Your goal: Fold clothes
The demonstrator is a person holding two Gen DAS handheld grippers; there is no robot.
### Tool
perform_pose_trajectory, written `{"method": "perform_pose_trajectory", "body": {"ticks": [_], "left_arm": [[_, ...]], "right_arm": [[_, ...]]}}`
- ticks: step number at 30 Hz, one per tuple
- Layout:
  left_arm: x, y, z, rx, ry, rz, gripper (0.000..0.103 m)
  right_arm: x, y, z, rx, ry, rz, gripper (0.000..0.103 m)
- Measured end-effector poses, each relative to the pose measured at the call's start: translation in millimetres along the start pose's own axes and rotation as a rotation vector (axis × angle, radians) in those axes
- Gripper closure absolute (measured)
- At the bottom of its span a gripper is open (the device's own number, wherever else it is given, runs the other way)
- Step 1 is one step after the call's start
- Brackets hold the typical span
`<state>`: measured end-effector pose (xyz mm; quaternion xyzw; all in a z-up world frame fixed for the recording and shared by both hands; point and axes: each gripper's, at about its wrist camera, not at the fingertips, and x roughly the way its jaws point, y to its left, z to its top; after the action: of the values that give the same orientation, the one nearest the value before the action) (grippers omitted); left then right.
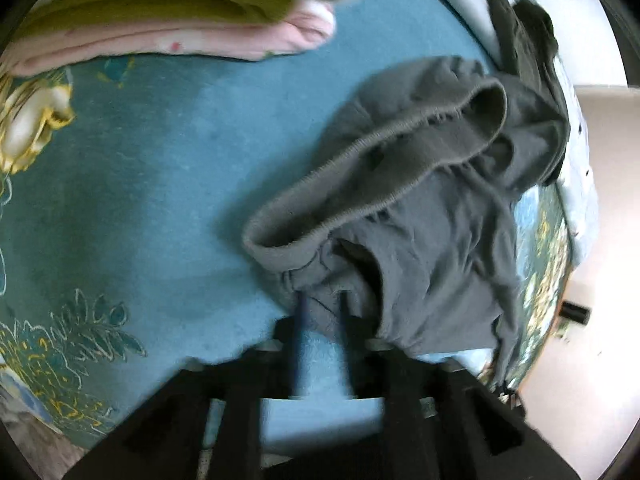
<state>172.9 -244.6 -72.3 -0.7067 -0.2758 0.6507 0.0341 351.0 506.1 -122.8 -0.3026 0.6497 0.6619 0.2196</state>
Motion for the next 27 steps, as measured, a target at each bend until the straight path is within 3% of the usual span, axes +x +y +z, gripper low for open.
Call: {"method": "perform_pose_trajectory", "body": {"ticks": [4, 11, 12, 16, 23, 27], "left_arm": [[7.9, -3.4, 23.0, -0.014, -0.047, 0.059, 0.055], [28.7, -0.1, 23.3, -0.036, -0.018, 0.168, 0.055], [30.9, 3.3, 23.5, -0.026, -0.011, 0.163, 0.055], [32.8, 19.8, 25.6, -0.166, -0.006, 0.039, 0.056], [20.3, 9.5, 33.1, -0.142, 0.028, 0.148, 0.056], [13.3, 10.7, 36.9, -0.182, 0.058, 0.148, 0.056]], "right_arm": [[-0.4, -0.8, -0.2, -0.003, 0.001, 0.0, 0.097], [1.9, -4.6, 0.5, 0.005, 0.004, 0.004, 0.097], [1.9, -5.0, 0.6, 0.004, 0.006, 0.003, 0.097], [2.4, -6.6, 1.2, 0.0, 0.01, 0.001, 0.097], [4.1, -8.9, 0.7, 0.006, 0.01, 0.001, 0.097], [4.3, -8.6, 0.6, 0.002, 0.011, -0.002, 0.097]]}}
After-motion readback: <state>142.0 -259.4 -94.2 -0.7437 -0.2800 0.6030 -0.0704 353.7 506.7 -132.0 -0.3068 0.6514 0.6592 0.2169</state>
